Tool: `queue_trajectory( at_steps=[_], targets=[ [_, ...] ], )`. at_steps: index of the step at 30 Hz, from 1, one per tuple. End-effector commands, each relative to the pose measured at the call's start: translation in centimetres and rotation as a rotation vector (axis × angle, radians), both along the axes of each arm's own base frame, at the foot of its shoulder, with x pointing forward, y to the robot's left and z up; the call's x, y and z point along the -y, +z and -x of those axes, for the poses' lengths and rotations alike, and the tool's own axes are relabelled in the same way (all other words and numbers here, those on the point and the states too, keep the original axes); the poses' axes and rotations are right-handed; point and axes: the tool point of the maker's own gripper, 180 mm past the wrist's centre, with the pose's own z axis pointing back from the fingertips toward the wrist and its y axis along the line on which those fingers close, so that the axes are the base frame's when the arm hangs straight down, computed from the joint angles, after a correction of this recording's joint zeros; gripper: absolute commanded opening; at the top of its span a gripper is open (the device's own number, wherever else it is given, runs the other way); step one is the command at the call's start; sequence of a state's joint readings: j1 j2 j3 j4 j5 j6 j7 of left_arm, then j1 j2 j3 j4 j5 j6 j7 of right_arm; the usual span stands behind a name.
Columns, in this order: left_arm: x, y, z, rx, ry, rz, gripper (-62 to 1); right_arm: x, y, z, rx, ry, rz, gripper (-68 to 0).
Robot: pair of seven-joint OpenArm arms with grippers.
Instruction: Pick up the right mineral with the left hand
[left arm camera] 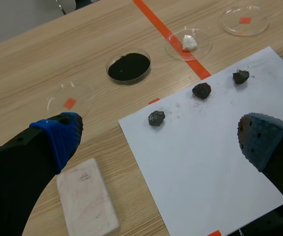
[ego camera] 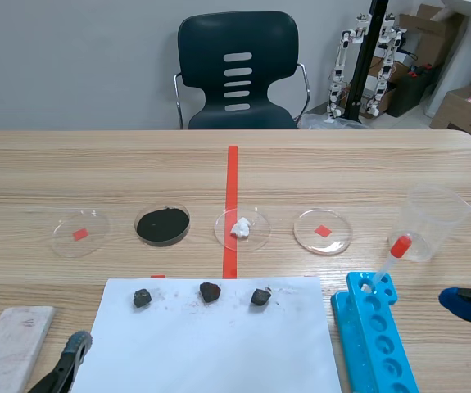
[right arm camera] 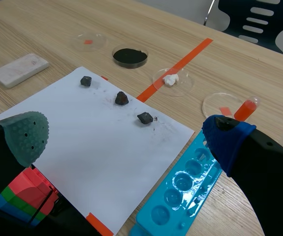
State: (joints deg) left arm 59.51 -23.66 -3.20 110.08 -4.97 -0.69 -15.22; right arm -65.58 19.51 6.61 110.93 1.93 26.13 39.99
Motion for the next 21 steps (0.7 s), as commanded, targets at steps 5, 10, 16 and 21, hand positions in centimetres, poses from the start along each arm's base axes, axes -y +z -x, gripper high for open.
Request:
queue_trajectory(
  at_steps=[5,10,16,21],
  targets=[
    [0.2,0.6,-0.1,0.014,0.000,0.011,1.4,0.0,0.7,-0.3,0.021,-0.006,-0.022,0.4],
    [0.2,0.6,-0.1,0.014,0.000,0.011,1.4,0.0,0.7,-0.3,0.021,-0.006,-0.022,0.4],
    [0.2,0.7,-0.5,0.023,0.000,0.010,1.4,0.0,0.7,-0.3,0.021,-0.006,-0.022,0.4],
    [0.0,0.8,-1.2,0.029,0.004,-0.002,1.4,0.0,0.7,-0.3,0.021,-0.006,-0.022,0.4]
  ],
)
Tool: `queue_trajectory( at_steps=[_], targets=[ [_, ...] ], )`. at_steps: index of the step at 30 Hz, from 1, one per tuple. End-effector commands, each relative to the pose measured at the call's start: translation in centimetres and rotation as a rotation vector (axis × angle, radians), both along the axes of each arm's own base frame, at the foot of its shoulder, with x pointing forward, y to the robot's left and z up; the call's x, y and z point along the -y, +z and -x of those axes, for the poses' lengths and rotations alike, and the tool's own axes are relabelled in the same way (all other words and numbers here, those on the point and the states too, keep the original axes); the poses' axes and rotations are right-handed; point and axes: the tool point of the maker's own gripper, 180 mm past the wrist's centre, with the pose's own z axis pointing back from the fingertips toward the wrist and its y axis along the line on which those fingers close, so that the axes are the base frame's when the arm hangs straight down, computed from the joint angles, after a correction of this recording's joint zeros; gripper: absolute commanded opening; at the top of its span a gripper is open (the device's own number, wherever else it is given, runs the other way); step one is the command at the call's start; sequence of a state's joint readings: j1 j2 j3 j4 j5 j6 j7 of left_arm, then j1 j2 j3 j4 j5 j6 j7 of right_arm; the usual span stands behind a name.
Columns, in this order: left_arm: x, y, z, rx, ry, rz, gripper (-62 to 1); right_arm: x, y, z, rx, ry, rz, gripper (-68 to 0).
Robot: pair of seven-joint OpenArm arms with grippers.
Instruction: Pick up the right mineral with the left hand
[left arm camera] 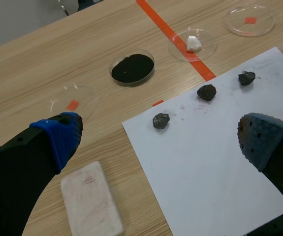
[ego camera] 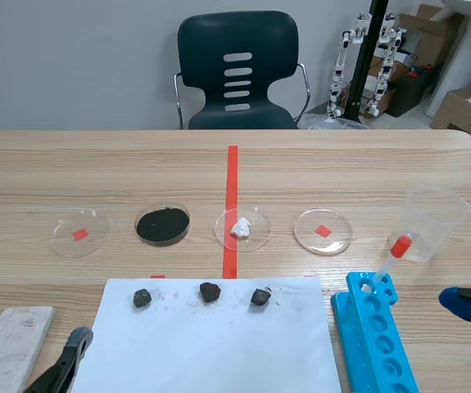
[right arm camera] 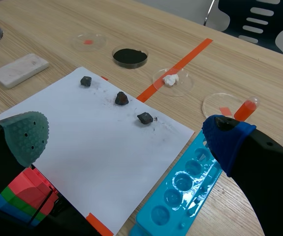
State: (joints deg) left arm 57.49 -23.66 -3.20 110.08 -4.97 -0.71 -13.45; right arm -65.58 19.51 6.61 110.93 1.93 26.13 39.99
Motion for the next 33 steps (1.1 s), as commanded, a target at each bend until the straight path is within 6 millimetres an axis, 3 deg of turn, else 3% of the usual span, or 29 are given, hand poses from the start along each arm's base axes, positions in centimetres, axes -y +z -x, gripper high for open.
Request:
queue_trajectory(
  at_steps=[1,9,33],
  targets=[
    [0.1,0.5,-0.5,0.013,0.002,0.004,1.4,0.0,0.7,-0.3,0.021,-0.006,-0.023,0.4],
    [-0.5,-0.5,-1.3,-0.037,0.022,-0.039,1.4,0.0,0.7,-0.3,0.021,-0.006,-0.023,0.4],
    [0.0,2.9,-5.6,0.128,-0.001,-0.029,1.4,0.0,0.7,-0.3,0.021,-0.006,-0.023,0.4]
  ],
)
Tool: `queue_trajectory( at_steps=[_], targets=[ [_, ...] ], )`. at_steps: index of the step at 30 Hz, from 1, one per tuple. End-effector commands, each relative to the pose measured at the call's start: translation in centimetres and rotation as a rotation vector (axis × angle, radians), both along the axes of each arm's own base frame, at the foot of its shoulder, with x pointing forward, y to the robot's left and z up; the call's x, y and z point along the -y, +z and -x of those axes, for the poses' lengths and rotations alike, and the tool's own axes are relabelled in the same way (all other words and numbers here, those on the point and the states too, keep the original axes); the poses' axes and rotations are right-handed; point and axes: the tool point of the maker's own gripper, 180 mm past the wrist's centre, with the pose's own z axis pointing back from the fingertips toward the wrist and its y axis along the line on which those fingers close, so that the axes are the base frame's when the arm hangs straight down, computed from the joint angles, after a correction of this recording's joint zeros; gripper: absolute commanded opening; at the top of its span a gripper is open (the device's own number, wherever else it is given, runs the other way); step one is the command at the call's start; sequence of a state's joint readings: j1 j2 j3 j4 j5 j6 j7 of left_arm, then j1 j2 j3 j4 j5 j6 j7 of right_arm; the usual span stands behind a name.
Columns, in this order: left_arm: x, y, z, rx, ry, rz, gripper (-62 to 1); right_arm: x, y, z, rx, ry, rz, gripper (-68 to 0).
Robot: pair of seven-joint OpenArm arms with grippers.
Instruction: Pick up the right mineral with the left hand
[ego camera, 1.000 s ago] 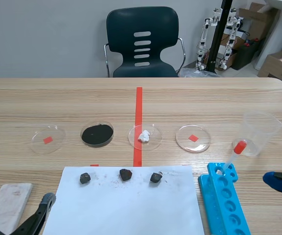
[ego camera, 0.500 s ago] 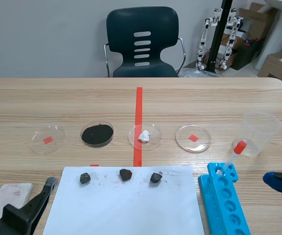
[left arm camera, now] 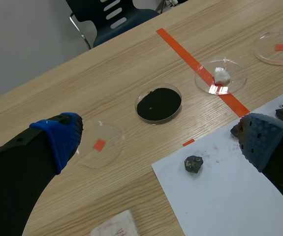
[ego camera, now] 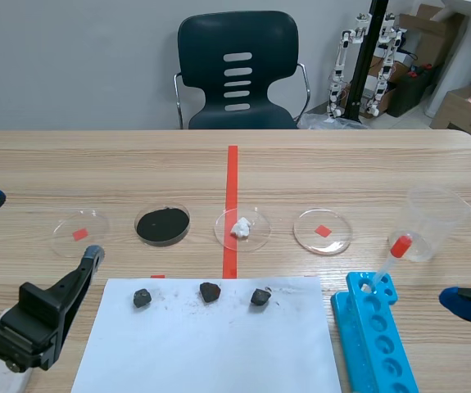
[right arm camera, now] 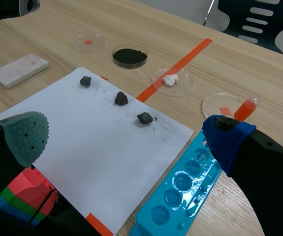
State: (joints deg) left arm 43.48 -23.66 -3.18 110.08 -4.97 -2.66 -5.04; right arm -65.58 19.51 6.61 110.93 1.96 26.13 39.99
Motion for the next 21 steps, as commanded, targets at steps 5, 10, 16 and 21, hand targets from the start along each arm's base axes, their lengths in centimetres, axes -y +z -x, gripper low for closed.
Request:
queue_trajectory(
  at_steps=[5,10,16,21],
  targets=[
    [0.3,0.8,-0.1,0.027,-0.004,0.017,1.4,0.0,0.7,-0.3,0.021,-0.006,-0.022,0.4],
    [-0.1,0.6,-0.9,-0.006,0.025,0.036,1.4,0.0,0.7,-0.3,0.021,-0.006,-0.022,0.4],
    [1.0,-0.9,-1.2,-0.108,0.019,0.052,1.4,0.0,0.7,-0.3,0.021,-0.006,-0.022,0.4],
    [4.7,-0.8,-1.0,-0.115,-0.071,0.112,1.4,0.0,0.7,-0.3,0.021,-0.006,-0.022,0.4]
  ],
)
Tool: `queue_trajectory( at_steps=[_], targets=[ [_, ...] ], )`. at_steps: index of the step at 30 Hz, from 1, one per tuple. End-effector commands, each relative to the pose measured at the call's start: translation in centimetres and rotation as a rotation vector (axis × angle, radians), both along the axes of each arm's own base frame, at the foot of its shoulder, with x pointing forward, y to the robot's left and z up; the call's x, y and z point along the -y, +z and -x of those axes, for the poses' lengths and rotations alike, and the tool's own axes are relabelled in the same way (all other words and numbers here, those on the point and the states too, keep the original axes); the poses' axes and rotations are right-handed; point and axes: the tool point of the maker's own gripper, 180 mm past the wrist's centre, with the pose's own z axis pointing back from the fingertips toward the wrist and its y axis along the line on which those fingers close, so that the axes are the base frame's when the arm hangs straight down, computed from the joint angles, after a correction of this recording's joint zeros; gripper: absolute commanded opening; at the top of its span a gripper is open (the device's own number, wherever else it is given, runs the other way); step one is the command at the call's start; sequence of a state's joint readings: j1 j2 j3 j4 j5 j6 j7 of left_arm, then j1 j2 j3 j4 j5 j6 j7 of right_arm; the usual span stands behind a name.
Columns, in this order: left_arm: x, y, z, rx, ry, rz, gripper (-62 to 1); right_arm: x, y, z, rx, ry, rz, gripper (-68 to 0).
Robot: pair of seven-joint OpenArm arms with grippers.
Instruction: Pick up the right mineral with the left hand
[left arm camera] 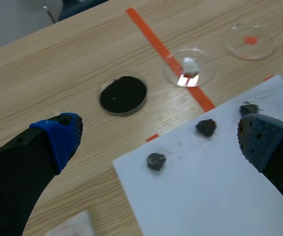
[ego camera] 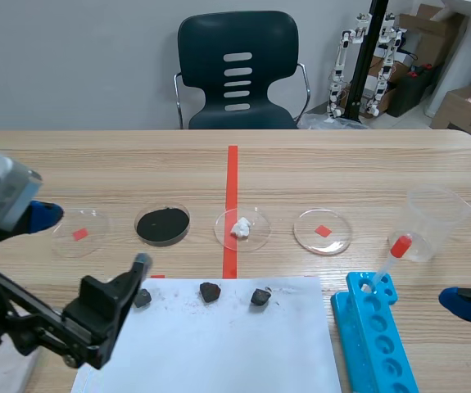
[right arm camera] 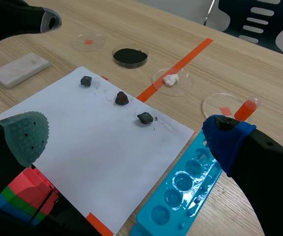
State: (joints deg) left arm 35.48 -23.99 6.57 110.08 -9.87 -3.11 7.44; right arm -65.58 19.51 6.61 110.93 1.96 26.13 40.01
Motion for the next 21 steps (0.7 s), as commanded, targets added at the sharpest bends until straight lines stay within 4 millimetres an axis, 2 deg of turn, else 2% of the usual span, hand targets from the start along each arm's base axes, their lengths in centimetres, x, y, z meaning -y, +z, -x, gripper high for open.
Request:
queue_trajectory(
  at_steps=[1,6,13,16,21],
  targets=[
    [1.2,1.0,-0.3,0.031,-0.022,0.033,1.4,0.0,0.7,-0.3,0.021,-0.005,-0.022,0.4],
    [4.1,0.3,-0.5,-0.048,-0.074,0.046,1.4,0.0,0.7,-0.3,0.021,-0.006,-0.022,0.4],
    [6.6,0.4,-2.0,-0.083,-0.068,0.033,1.4,0.0,0.7,-0.3,0.021,-0.006,-0.022,0.4],
    [7.6,0.2,-2.8,-0.106,-0.051,0.086,1.4,0.0,0.7,-0.3,0.021,-0.006,-0.022,0.4],
    [9.6,-1.7,-3.7,-0.177,-0.076,0.078,1.4,0.0,0.7,-0.3,0.021,-0.006,-0.022,0.4]
  ],
)
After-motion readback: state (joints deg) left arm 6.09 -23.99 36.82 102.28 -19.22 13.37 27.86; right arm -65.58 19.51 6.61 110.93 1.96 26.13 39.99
